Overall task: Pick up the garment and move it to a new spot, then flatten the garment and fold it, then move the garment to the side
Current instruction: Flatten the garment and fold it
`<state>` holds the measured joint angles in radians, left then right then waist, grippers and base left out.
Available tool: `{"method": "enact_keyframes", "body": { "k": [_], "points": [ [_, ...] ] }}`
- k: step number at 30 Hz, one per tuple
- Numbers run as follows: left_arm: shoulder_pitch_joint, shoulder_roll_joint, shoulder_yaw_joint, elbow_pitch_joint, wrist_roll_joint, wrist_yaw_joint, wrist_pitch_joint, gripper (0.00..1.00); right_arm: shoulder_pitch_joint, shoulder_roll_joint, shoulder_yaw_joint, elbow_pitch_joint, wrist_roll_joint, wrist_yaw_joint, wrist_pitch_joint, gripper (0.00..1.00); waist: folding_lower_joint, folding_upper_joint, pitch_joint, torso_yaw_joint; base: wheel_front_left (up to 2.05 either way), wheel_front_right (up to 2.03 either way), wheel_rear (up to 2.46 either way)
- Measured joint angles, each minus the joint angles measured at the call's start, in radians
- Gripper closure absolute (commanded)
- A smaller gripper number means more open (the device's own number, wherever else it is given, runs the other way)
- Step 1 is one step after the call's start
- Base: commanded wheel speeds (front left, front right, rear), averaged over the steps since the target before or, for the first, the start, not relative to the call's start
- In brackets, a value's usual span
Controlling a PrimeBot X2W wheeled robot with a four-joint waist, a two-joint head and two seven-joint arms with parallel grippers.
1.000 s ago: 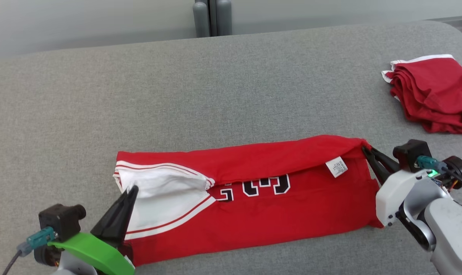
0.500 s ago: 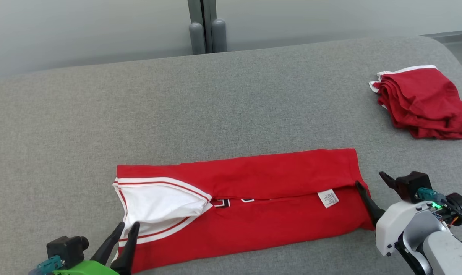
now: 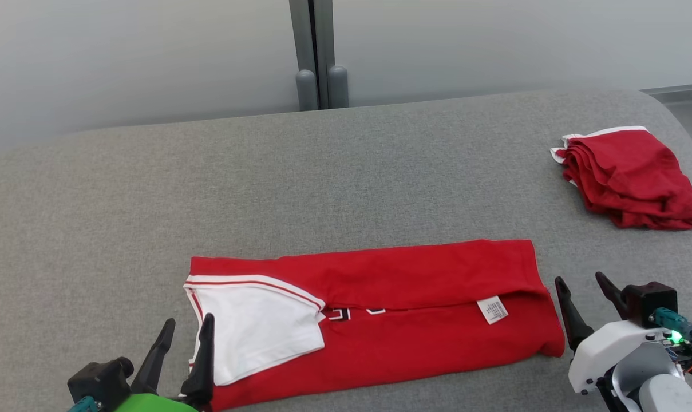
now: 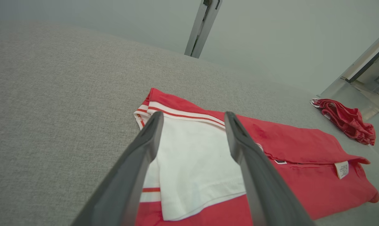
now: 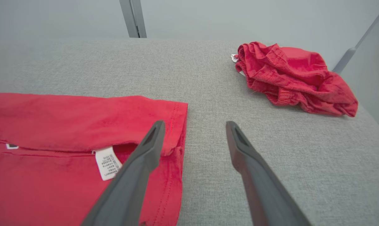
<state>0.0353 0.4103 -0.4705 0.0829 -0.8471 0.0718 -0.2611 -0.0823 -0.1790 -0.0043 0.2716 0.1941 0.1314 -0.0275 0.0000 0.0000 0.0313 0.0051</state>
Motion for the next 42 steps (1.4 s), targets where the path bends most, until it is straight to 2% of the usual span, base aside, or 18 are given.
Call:
{"method": "enact_keyframes", "body": {
  "k": [6, 16, 20, 26, 27, 28, 29, 30, 33, 38, 42],
  "points": [
    [0.003, -0.051, 0.016, 0.023, 0.059, -0.012, 0.0, 0.0, -0.049, 0.064, -0.036, 0.11, -0.033, 0.0, -0.055, 0.0, 0.0, 0.0, -0.001, 0.021, 0.0, 0.0, 0.0],
    [0.001, -0.089, 0.023, 0.056, 0.111, -0.037, 0.0, 0.0, -0.144, 0.102, -0.088, 0.38, -0.144, 0.0, -0.135, 0.0, 0.0, 0.0, 0.023, 0.061, 0.0, 0.0, 0.0],
    [0.0, -0.1, 0.027, 0.062, 0.119, -0.042, 0.0, 0.0, -0.174, 0.105, -0.099, 0.448, -0.19, 0.0, -0.102, 0.0, 0.0, 0.0, 0.034, 0.066, 0.0, 0.0, 0.0],
    [0.0, -0.117, 0.031, 0.068, 0.13, -0.045, 0.0, 0.0, -0.228, 0.11, -0.081, 0.481, -0.24, 0.0, -0.012, 0.0, 0.0, 0.0, 0.037, 0.057, 0.0, 0.0, 0.0],
    [0.0, -0.118, 0.032, 0.069, 0.131, -0.045, 0.0, 0.0, -0.235, 0.11, -0.077, 0.483, -0.24, 0.0, 0.003, 0.07, 0.0, 0.0, 0.038, 0.056, 0.0, 0.0, 0.0],
    [-0.001, -0.12, 0.034, 0.071, 0.132, -0.045, 0.0, 0.0, -0.241, 0.111, -0.071, 0.487, -0.239, 0.0, 0.021, 0.29, 0.0, 0.0, 0.038, 0.054, 0.0, 0.0, 0.0],
    [-0.002, -0.121, 0.035, 0.073, 0.133, -0.047, 0.0, 0.0, -0.244, 0.113, -0.067, 0.489, -0.237, 0.0, 0.035, 0.62, 0.0, 0.0, 0.038, 0.053, 0.0, 0.0, 0.0],
    [-0.004, -0.123, 0.037, 0.075, 0.136, -0.049, 0.0, 0.0, -0.248, 0.113, -0.061, 0.49, -0.232, 0.0, 0.047, 0.69, 0.0, 0.0, 0.039, 0.053, 0.0, 0.0, 0.0],
    [-0.007, -0.131, 0.04, 0.079, 0.14, -0.054, 0.0, 0.0, -0.254, 0.116, -0.048, 0.491, -0.202, -0.001, 0.065, 1.0, 0.0, 0.0, 0.04, 0.052, 0.0, 0.0, 0.0],
    [-0.007, -0.134, 0.051, 0.083, 0.146, -0.062, 0.0, 0.0, -0.256, 0.121, -0.044, 0.475, -0.175, 0.0, 0.066, 1.0, 0.0, 0.0, 0.04, 0.046, 0.0, 0.0, 0.0],
    [-0.007, -0.14, 0.054, 0.087, 0.154, -0.065, 0.0, 0.0, -0.256, 0.093, -0.059, 0.445, -0.165, 0.0, 0.063, 1.0, 0.0, 0.0, 0.037, 0.035, 0.0, 0.0, 0.0]
  ]
}}
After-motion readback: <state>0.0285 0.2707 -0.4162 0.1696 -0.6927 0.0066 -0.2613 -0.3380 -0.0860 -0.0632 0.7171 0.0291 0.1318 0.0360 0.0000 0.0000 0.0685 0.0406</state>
